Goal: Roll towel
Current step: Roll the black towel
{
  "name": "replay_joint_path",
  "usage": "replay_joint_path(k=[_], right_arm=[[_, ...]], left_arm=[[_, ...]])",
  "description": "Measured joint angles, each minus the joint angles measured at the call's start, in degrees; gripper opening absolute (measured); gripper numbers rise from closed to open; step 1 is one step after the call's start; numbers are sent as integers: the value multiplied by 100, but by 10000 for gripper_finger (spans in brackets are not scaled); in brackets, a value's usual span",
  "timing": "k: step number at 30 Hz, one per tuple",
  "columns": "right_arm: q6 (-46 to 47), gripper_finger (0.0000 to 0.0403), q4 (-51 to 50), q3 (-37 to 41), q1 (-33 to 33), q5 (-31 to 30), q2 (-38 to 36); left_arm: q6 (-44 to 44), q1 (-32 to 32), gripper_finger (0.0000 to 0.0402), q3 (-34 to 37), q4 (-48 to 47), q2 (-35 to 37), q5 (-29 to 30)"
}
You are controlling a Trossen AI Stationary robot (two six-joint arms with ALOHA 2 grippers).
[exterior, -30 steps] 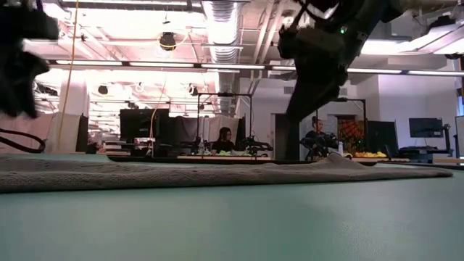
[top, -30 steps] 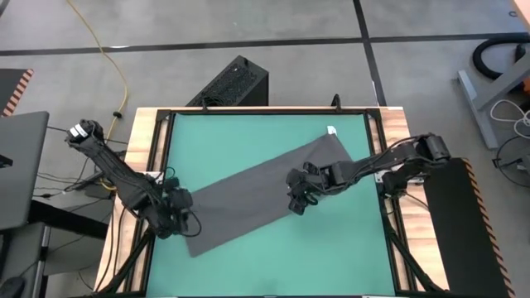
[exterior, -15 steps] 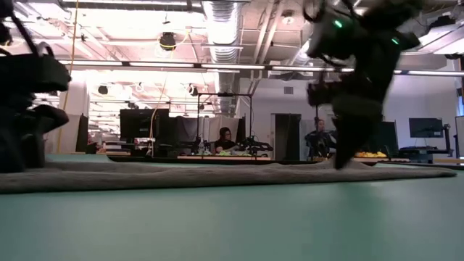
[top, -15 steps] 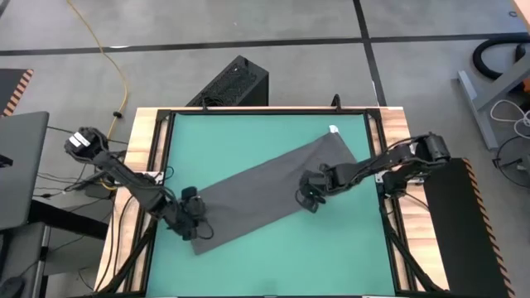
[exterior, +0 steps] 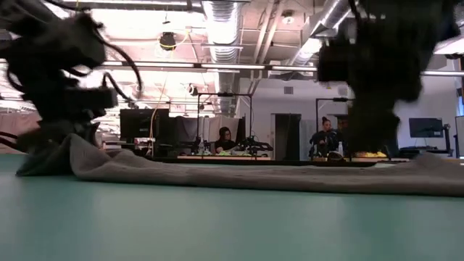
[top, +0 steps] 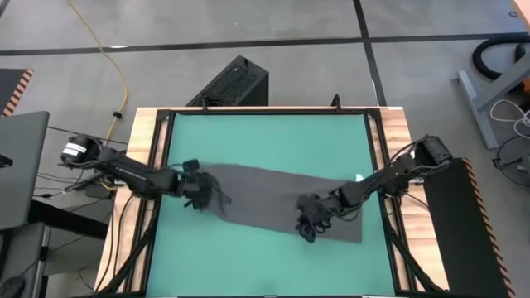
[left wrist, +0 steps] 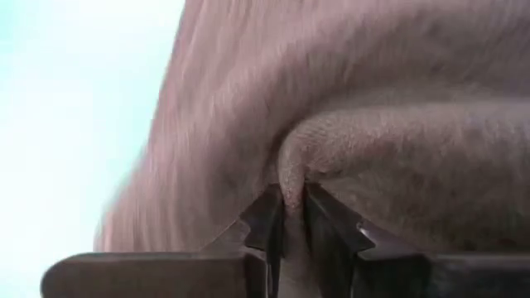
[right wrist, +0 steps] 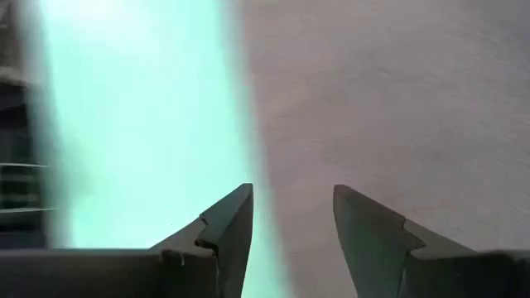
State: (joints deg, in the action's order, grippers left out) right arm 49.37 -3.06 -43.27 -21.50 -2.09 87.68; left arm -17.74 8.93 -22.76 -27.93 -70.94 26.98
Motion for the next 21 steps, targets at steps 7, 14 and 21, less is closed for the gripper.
replay_joint_path(k=[7,14,21], right_arm=[[-1018,193,-1308,-1172,144,-8,-11],[-1253,193,-3267,-1249,481,-765,-15],[-1286,193,-3087,-403,733,-708,-15]], left_arm=[[1028,-880,42,-1418,-1080,-10,183],[1049,-880,42,-1673,-858,-19,-719],[650,-798,42,-527,-93,-43,-1460]])
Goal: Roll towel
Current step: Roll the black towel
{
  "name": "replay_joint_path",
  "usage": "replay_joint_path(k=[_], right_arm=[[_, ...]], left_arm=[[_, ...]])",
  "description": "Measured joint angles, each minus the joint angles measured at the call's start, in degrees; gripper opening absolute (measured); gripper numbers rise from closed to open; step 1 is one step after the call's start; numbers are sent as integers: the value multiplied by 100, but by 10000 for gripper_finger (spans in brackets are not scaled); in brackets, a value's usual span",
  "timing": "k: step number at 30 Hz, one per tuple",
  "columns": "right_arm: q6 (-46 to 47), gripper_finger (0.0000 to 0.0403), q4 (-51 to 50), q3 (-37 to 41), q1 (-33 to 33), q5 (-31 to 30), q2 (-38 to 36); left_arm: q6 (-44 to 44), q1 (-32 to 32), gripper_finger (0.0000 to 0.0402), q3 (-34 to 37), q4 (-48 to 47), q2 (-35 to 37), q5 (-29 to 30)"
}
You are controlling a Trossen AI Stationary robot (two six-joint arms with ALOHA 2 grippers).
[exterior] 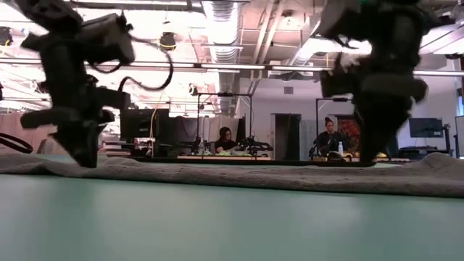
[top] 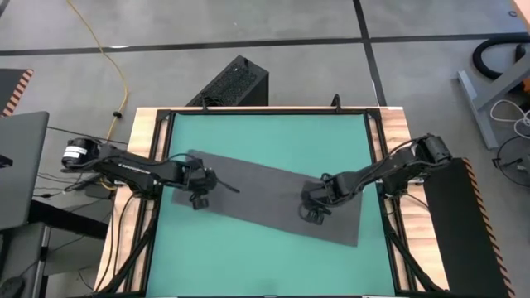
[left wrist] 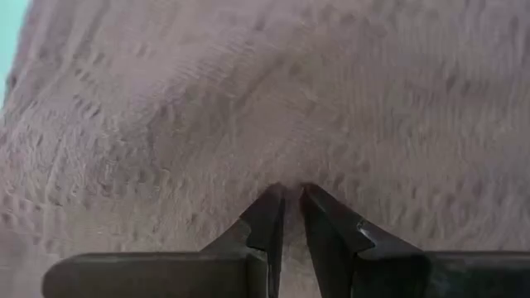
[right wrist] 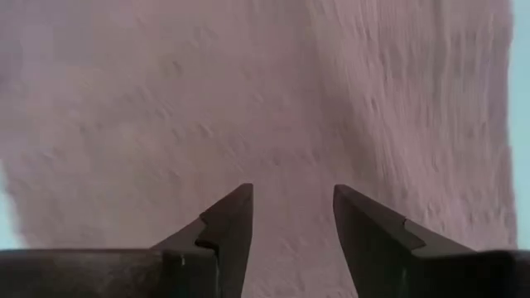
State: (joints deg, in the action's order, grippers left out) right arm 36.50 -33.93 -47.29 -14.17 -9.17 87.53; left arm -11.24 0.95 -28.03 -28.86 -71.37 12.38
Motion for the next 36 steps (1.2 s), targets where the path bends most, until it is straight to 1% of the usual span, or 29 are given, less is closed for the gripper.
replay_joint_path(k=[3,6,9,13,16,17,19,21,23,26,28,29,30,31,32,34,36], right_arm=[[372,193,154,365,-35,9,0],[935,193,658,646,-230,57,-28],[1516,193,1215,747,-579,280,-25],[2089,193,2014,630,-1010,540,11],[2071,193,2519,411,-1152,546,15],[1964,193,2600,282,-1155,546,11],[1618,193,2472,20,-1110,538,-17],[1222,193,2281,-246,-1029,516,-15],[834,193,1900,-505,-939,482,-16],[483,193,1250,-719,-823,229,-22],[414,193,916,-612,-726,176,-18],[415,193,855,-531,-682,179,-9],[424,193,838,-435,-647,182,-4],[440,193,817,-341,-619,183,-4],[464,193,841,-245,-617,180,-4],[665,193,887,-61,-666,182,-7],[1046,193,870,109,-783,199,-7]], left_arm=[[-62,-136,42,276,229,20,191],[40,-326,42,346,421,10,478],[541,-573,42,357,683,-2,642],[1549,-1068,42,362,1167,-3,696],[2162,-1511,42,369,1603,-17,1127],[2191,-1646,42,321,1750,-17,1338],[1900,-1886,42,108,1991,-6,1637],[1646,-2010,42,-111,1965,31,1563],[1606,-2009,42,-291,1802,75,1130],[1334,-1862,42,-362,1565,138,19],[1058,-1664,42,-169,1515,116,-844],[965,-1514,40,-33,1500,59,-1175],[885,-1363,38,101,1541,-7,-1340],[843,-1203,35,239,1605,-72,-1334],[835,-1078,31,333,1689,-112,-1147],[791,-899,22,457,1751,-214,-506],[769,-851,13,500,1840,-291,141]])
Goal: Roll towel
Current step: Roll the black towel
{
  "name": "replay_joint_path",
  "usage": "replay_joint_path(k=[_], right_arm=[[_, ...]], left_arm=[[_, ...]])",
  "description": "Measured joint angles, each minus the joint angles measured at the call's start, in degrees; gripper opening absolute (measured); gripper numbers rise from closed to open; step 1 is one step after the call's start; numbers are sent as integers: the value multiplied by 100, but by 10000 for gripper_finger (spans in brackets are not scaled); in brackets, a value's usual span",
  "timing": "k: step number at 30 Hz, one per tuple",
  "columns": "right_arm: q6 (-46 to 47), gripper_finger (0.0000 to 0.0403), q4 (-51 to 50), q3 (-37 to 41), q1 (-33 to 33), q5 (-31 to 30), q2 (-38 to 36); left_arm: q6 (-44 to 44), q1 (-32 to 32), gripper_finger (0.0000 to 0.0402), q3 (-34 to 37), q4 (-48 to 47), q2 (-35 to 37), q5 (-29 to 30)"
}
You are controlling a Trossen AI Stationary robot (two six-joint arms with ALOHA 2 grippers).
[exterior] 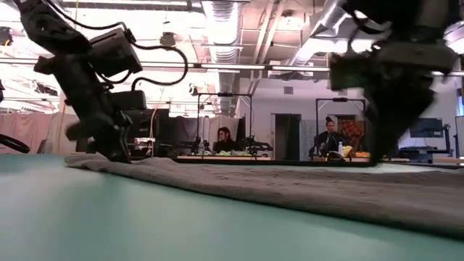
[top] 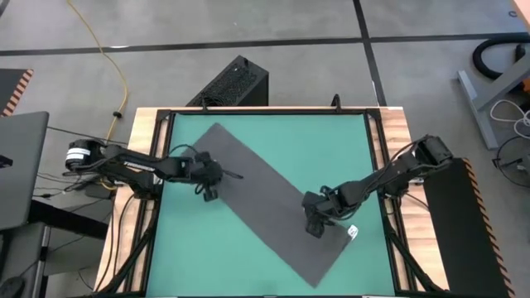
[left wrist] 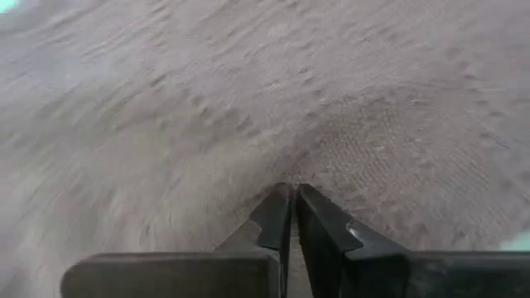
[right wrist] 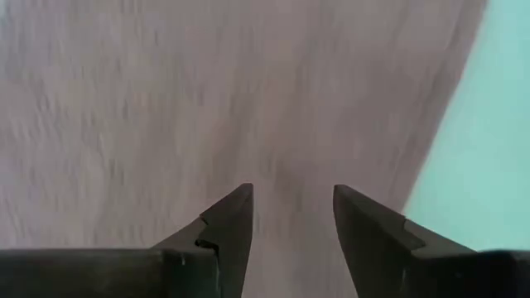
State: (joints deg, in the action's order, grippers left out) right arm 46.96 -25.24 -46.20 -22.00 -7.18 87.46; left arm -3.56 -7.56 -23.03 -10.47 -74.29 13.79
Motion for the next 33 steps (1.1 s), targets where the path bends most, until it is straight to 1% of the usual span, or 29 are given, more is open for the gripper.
replay_joint_path(k=[2,3,5,8,12,14,16,18,20,22,23,25,27,29,31,33], right_arm=[[449,193,265,178,-188,-2,0],[680,193,427,273,-297,-8,0],[1153,193,763,429,-553,-25,4],[1798,193,1600,552,-881,-94,128],[2007,193,2836,457,-1126,-114,541],[1747,193,3350,266,-1127,107,708],[1381,193,3444,-1,-1071,385,786],[944,193,3222,-241,-966,578,779],[397,193,2853,-449,-837,582,691],[-326,193,2614,-614,-675,462,553],[-730,193,2534,-668,-576,309,488],[-1533,193,2489,-703,-301,-19,428],[-2182,193,2502,-705,116,-110,481],[-2607,193,2726,-699,591,-189,668],[-2935,193,3150,-700,1041,-159,941],[-3233,193,3606,-701,1427,147,1276]], left_arm=[[109,-84,5,54,0,-59,539],[182,-152,3,59,7,-70,653],[402,-353,2,55,83,-76,686],[796,-747,2,63,262,-85,712],[1063,-1171,2,-58,264,-73,703],[961,-1249,2,-178,41,1,587],[845,-1247,2,-277,-141,64,193],[688,-1171,2,-354,-198,125,-591],[462,-1035,2,-354,-293,133,-1397],[281,-803,2,-312,-315,134,-1914],[186,-648,2,-290,-363,134,-1984],[-20,-332,2,-249,-344,134,-1856],[-312,-3,2,-208,-255,131,-1553],[-586,308,2,-207,-256,102,-1319],[-843,557,2,-205,-309,107,-989],[-1072,710,2,-212,-416,156,-585]])
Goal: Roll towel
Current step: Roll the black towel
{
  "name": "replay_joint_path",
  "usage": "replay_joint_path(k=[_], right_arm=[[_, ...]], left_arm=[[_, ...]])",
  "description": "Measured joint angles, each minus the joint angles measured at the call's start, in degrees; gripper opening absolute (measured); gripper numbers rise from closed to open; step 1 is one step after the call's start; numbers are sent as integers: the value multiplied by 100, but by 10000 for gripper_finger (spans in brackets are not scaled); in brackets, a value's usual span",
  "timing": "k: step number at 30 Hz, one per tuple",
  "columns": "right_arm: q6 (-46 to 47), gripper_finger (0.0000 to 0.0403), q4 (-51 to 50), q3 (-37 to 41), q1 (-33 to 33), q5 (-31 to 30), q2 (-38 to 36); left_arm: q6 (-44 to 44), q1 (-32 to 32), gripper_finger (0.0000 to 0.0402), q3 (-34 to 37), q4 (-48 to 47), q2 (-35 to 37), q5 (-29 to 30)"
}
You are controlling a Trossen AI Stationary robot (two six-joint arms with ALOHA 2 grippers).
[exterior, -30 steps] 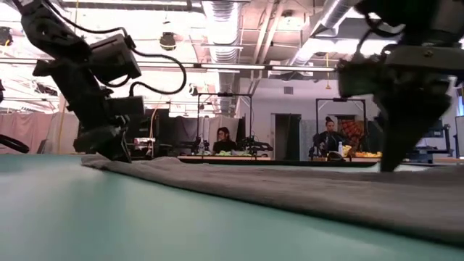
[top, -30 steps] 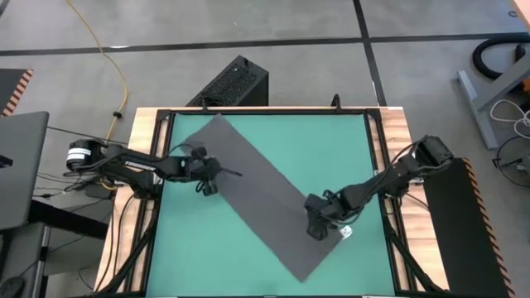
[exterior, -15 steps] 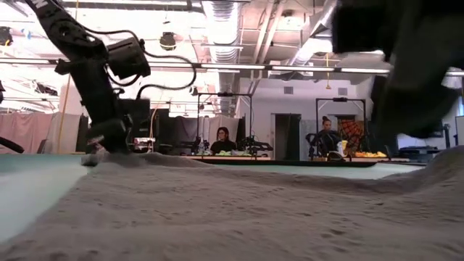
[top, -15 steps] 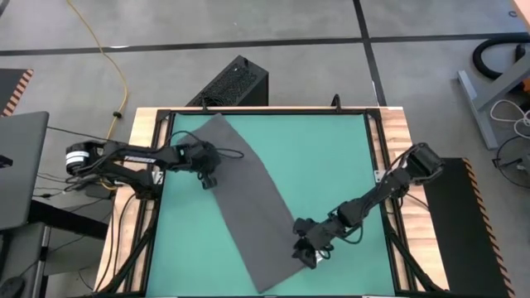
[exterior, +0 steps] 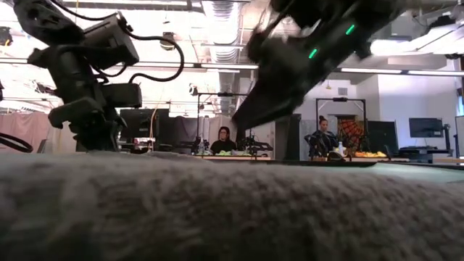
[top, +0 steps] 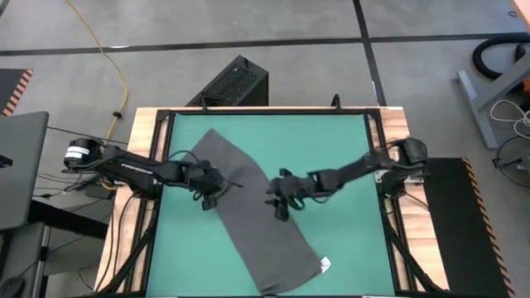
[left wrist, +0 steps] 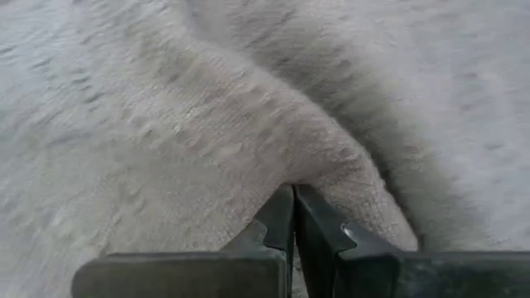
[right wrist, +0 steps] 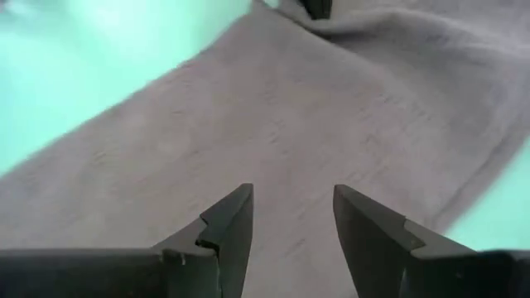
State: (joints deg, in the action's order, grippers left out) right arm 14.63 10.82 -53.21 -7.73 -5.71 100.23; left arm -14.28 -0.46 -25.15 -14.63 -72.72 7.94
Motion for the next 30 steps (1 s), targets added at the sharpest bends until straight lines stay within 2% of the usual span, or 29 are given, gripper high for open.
replay_joint_path(k=[3,7,10,13,15,18,23,26,30], right_arm=[[-242,193,346,2,383,654,484],[-295,193,459,3,602,1529,880],[-525,193,527,-7,578,1756,959],[-815,193,539,-4,505,1772,935],[-934,193,492,12,458,1804,848],[-1060,193,344,11,405,1809,613],[-1376,193,-177,5,293,1807,148],[-1470,193,-713,12,197,1805,-171],[-1526,193,-1309,149,-43,1802,-538]], left_arm=[[-377,112,2,-114,-353,190,863],[-546,71,2,-451,-817,611,1470],[-548,-34,2,-613,-871,908,1817],[-294,-393,1,-620,-563,1032,2491],[-214,-931,0,-505,-273,881,2368],[-99,-1751,0,-409,395,412,1406],[40,-2411,0,-421,1388,-653,749],[81,-2598,0,-616,1518,-1368,770],[181,-2804,0,-1071,1555,-2063,1337]])
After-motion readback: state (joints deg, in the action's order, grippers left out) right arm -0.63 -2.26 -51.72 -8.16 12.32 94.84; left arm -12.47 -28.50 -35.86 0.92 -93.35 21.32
